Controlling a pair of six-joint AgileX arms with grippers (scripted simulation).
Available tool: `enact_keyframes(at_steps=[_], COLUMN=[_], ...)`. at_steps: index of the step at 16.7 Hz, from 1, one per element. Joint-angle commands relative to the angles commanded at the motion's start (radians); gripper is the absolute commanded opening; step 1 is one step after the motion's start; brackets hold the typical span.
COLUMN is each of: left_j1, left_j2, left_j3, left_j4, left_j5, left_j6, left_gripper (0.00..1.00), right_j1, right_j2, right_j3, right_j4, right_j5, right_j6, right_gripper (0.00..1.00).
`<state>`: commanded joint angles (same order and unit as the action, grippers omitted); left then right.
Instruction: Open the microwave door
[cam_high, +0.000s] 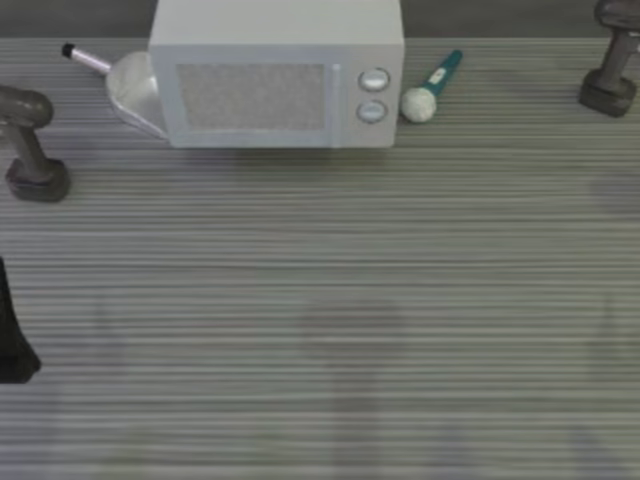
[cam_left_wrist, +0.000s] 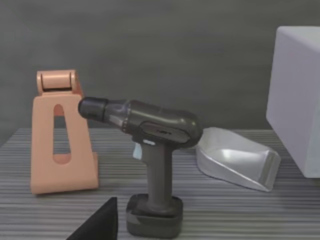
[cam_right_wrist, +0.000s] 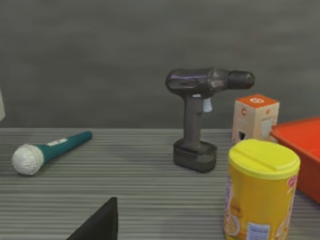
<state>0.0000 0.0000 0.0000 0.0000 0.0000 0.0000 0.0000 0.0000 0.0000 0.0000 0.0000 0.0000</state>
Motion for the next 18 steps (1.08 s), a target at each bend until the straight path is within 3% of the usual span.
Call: enact_keyframes(at_steps=[4,8,18], left_j1=[-0.009,-0.065,-0.31], left_j2=[0.024,0.179,1.016], left_j3=[0.029,0.202,1.085], left_j4=[-0.016,-0.119,-0.654], left_j5=[0.001,-0.003,-0.104], left_j6=[-0.004,-0.032,-0.226], left_gripper=[1.0,1.0,1.0], right_j1=[0.0,0.0,0.0], right_j2=[0.0,0.0,0.0], right_j3=[0.0,0.0,0.0], right_j4=[0.0,0.0,0.0], right_j5=[0.0,0.0,0.0], right_j6=[0.0,0.0,0.0], right_gripper=[1.0,1.0,1.0])
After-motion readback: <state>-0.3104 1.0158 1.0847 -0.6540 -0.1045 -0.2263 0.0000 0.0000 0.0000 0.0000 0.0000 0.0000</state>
